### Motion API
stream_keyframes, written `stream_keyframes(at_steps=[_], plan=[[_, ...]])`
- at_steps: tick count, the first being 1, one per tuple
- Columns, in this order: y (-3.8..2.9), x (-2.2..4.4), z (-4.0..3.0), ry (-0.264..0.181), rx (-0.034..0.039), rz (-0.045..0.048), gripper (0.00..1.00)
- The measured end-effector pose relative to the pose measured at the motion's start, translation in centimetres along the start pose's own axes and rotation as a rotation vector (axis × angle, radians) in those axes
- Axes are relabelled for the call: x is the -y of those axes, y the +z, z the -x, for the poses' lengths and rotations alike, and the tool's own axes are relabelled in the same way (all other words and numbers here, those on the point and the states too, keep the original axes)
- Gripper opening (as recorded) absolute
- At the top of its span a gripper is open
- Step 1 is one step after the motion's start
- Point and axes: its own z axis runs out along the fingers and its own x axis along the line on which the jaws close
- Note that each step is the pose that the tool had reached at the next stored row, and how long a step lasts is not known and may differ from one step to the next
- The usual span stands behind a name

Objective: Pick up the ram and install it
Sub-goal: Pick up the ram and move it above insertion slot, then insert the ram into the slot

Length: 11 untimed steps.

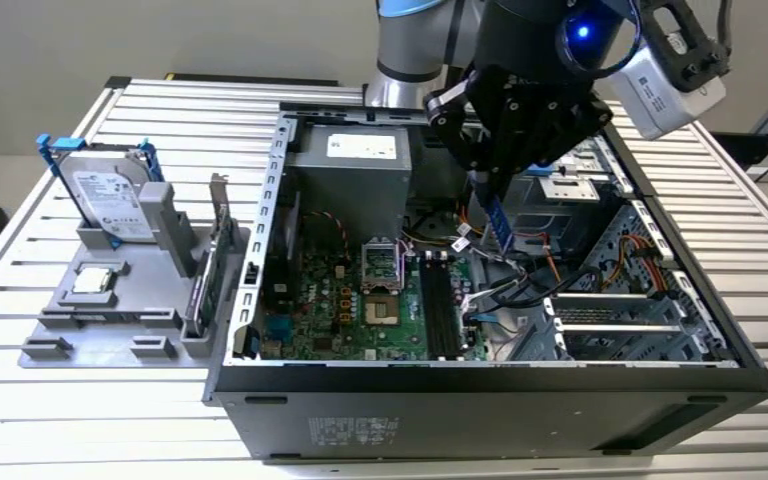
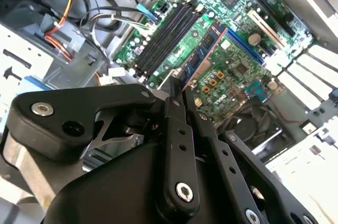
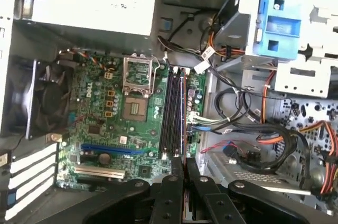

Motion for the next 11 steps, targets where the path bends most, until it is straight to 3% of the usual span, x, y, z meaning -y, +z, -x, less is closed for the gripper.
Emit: stream_keyframes(at_steps=[5,8,11], plan=[[0.0,0.0,0.0,0.084,0.0021,-0.0022,0.0],[0.01,0.01,0.16,0.092,0.0023,-0.0028,0.0],[0.47,0.04,0.54,0.11,0.0022,-0.0029,0.0]])
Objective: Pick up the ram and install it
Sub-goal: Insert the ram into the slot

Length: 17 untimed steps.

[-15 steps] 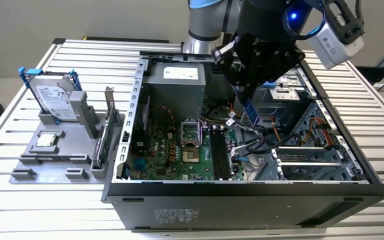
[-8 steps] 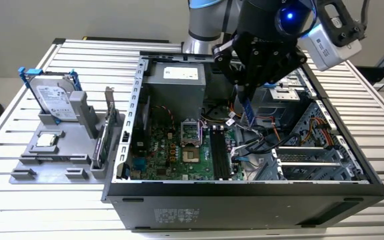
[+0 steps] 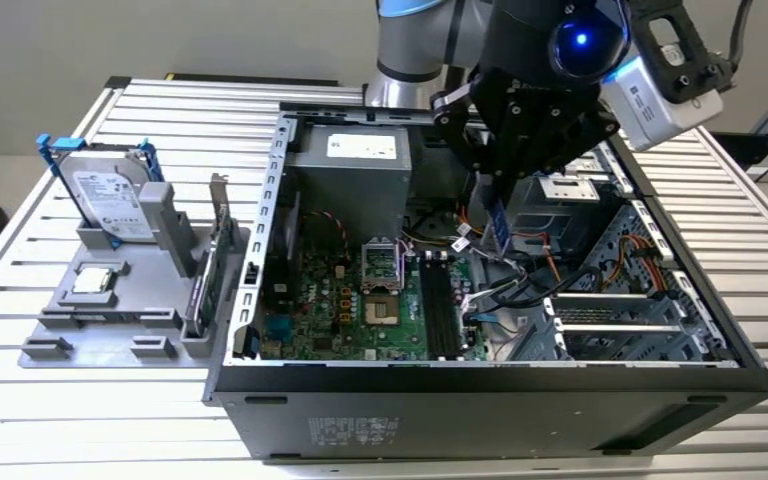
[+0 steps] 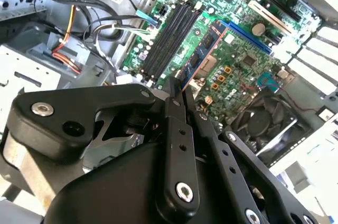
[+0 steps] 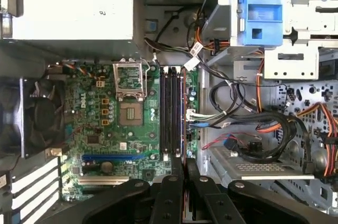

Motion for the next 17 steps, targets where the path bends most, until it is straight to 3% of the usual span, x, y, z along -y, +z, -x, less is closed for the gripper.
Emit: stream_keyframes(at_steps=[7,17], plan=[[1.05,-0.18,1.39,0.03,-0.0002,-0.0007,0.0],[1.05,-0.19,1.53,0.03,-0.0004,-0.0007,0.0]])
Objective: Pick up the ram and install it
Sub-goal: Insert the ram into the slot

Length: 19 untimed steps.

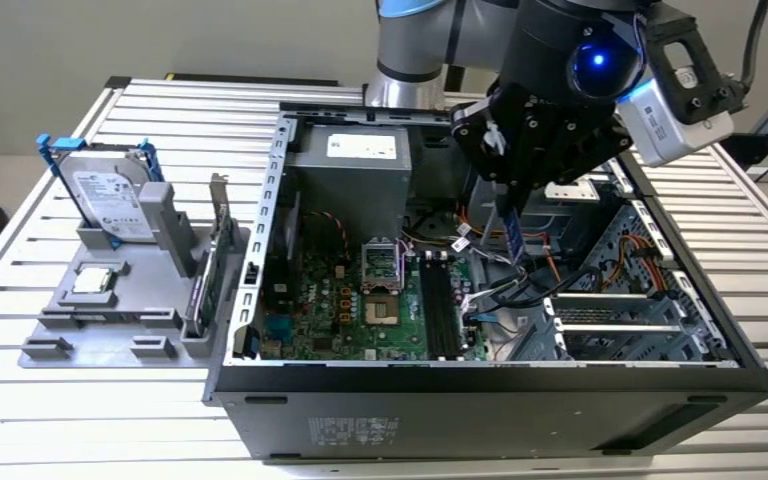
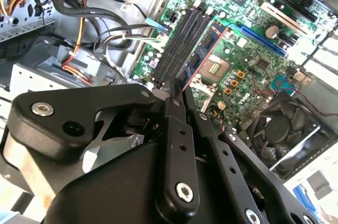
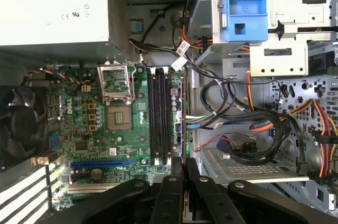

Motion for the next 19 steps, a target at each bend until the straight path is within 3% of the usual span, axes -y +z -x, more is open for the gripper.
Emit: stream_keyframes(at_steps=[3,19], plan=[[0.09,0.0,0.04,0.0,-0.0001,0.0,0.0],[2.9,0.04,-0.31,-0.007,-0.0018,-0.0022,0.0]])
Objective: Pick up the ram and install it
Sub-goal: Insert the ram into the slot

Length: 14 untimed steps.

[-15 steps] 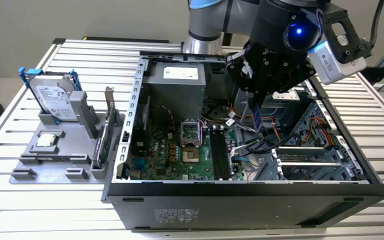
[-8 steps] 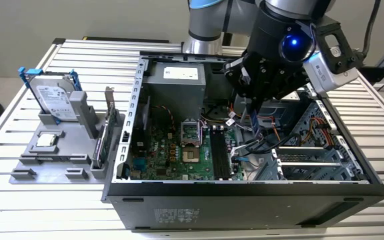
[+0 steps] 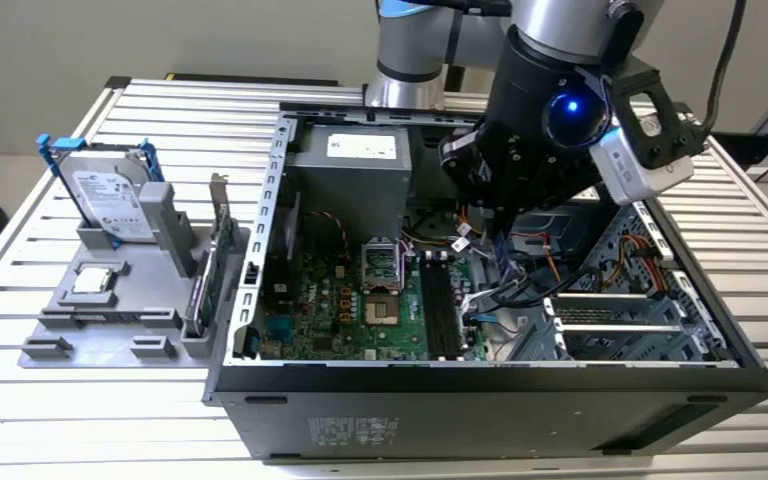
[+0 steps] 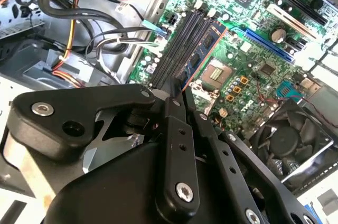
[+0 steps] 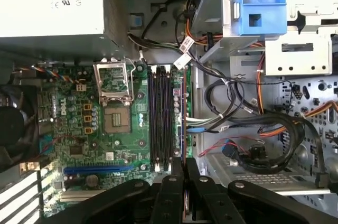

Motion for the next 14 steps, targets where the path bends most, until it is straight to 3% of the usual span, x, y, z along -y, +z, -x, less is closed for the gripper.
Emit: stream_keyframes(at_steps=[2,6,9,11,14], plan=[[0.28,0.01,-0.01,0.0,0.0002,-0.0056,0.0],[1.0,0.03,-0.07,0.003,0.0005,-0.0055,0.0],[1.14,0.04,-0.56,0.004,0.0006,-0.0057,0.0],[1.24,-0.1,-1.15,0.004,0.0067,-0.0052,0.0],[1.31,-0.09,-1.2,0.004,0.0089,-0.0055,0.0]])
